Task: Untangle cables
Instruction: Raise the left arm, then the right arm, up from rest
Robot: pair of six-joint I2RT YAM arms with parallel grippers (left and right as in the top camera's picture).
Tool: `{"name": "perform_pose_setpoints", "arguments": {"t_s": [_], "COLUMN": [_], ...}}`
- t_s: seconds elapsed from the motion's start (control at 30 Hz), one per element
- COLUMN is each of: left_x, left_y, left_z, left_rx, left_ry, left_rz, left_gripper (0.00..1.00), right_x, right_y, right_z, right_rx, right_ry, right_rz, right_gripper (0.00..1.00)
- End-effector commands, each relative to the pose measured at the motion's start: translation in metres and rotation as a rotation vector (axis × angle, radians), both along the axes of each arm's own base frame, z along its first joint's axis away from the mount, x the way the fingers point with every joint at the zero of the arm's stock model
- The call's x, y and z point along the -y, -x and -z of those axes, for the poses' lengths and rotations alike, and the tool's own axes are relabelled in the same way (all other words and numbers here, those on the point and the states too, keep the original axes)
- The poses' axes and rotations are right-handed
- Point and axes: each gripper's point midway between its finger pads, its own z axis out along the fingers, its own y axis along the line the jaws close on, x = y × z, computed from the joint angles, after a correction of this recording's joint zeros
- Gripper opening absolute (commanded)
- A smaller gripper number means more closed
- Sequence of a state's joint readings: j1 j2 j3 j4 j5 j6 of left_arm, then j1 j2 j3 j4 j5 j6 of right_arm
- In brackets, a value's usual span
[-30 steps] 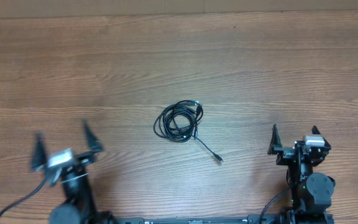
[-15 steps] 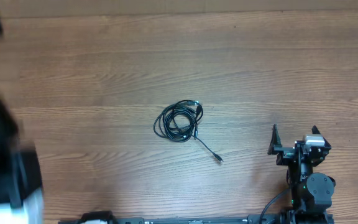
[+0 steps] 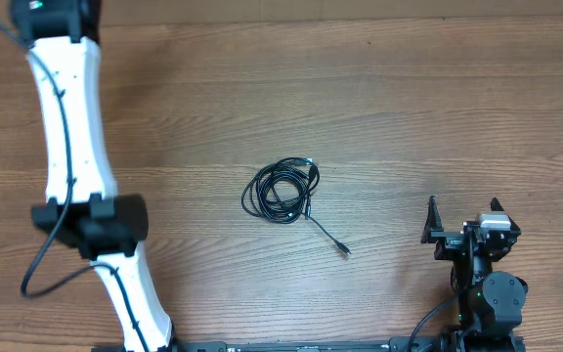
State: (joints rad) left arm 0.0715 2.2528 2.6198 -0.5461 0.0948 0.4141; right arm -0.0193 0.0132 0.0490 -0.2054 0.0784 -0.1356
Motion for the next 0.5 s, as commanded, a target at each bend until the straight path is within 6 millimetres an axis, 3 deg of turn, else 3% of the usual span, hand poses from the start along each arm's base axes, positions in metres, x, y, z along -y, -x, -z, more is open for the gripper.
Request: {"name": "perform_pose_setpoints", "arguments": {"t_s": [0.0, 0.17, 0.47], "left_x": [0.027, 0.033, 0.05], "left_y": [0.002, 0.001, 0.003], "left_z": [-0.019, -0.035, -0.034], "left_rx": [0.051, 0.113, 0.104], "left_ry": [0.051, 0.047, 0.079], "left_rz": [0.085, 0.099, 0.168], "left_gripper": [1.0, 1.0, 0.99], "right_x": [0.002, 0.002, 0.002], "right_y": [0.001, 0.001, 0.001], "right_z": [-0.007, -0.007, -0.007], "right_rx": [0.013, 0.013, 0.013], "right_ry": [0.005, 0.005, 0.005], "right_rz": [0.011, 0.011, 0.011], "right_gripper": [1.0, 1.0, 1.0]}}
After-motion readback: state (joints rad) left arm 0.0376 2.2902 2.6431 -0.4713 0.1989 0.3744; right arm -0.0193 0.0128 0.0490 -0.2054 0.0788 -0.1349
